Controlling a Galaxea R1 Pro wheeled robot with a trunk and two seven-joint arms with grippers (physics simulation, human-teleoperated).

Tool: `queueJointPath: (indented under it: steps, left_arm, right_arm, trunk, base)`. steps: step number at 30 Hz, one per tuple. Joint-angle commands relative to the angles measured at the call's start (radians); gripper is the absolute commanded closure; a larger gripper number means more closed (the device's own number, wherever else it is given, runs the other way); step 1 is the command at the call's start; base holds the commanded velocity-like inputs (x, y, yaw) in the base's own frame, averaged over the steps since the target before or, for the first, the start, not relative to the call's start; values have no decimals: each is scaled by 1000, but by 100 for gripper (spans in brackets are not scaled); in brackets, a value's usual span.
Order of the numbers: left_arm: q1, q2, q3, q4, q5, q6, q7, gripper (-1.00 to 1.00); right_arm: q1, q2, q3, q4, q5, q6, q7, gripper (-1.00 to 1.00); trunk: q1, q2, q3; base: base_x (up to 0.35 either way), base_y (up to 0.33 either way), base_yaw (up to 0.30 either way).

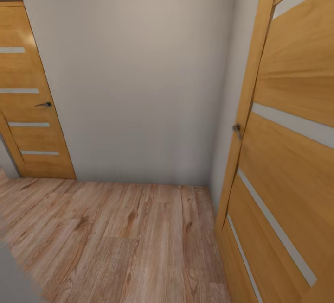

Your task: Move the two storage containers from the living room to the garage. In the garage, place one container on the floor and stack the other container on top of it (either order is fine).

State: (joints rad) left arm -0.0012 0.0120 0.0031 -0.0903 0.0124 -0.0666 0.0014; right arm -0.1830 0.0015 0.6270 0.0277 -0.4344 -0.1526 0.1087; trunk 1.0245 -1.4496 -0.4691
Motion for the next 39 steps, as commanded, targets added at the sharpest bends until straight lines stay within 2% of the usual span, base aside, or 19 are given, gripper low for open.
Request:
queueJointPath:
  steps: [1, 7, 23, 39]
  left_arm:
    - [0, 0, -1, 0, 1, -2, 0, -100]
    - [0, -1, -6, 0, -2, -2, 0, -100]
    - [0, -1, 1, 0, 3, -2, 0, -100]
    - [0, 0, 3, 0, 4, -2, 0, -100]
  right_arm:
    - [-1, 0, 6, 3, -11, -5, 6, -100]
    - [-1, 0, 6, 3, -11, -6, 5, -100]
    - [-1, 0, 3, 3, -36, -5, -4, -100]
    - [-1, 0, 5, 3, -35, -5, -4, -100]
  trunk:
    - [1, 0, -1]
    - [1, 0, -1]
    - [1, 0, -1]
    - [1, 0, -1]
  base:
    - [304, 0, 0]
    - [263, 0, 0]
    - [29, 0, -120]
    - [278, 0, -1]
